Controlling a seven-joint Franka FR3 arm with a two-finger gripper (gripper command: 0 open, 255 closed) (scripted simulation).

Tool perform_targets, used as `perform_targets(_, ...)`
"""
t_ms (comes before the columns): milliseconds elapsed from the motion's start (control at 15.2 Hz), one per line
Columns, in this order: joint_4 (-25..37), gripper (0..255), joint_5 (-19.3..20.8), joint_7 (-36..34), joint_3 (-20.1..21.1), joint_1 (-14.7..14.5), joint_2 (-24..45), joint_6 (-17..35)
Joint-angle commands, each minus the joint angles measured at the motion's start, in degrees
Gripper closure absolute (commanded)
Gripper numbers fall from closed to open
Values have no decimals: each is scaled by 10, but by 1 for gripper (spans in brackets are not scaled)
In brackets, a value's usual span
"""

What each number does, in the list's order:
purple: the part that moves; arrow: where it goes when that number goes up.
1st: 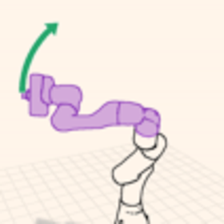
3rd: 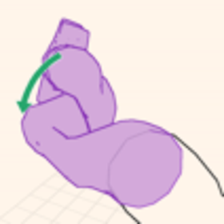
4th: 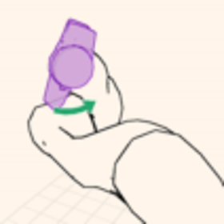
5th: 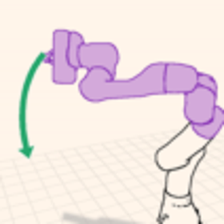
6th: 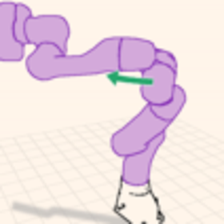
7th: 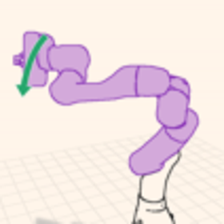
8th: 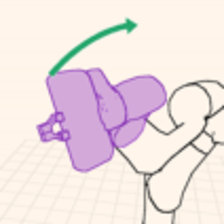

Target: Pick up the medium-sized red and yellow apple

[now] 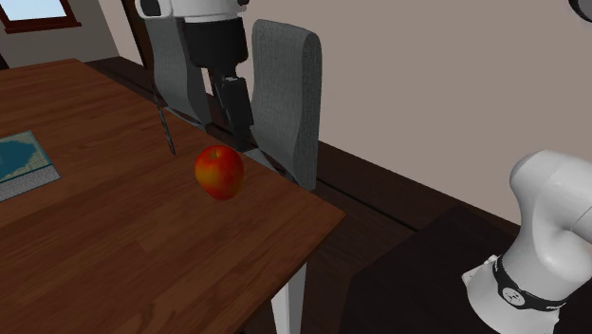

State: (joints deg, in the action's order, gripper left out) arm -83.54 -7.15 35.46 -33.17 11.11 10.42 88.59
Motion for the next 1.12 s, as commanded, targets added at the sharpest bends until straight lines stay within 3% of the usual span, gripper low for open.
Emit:
perform_targets(0,70,0,-36,23,-6,28,58,-20)
perform_targets(198,207,0,-92,48,-5,90,154,-70)
perform_targets(858,114,0,-80,51,-4,69,131,2)
perform_targets(924,114,255,-80,50,-4,68,132,2)
perform_targets(1056,113,255,-80,50,-4,68,132,3)
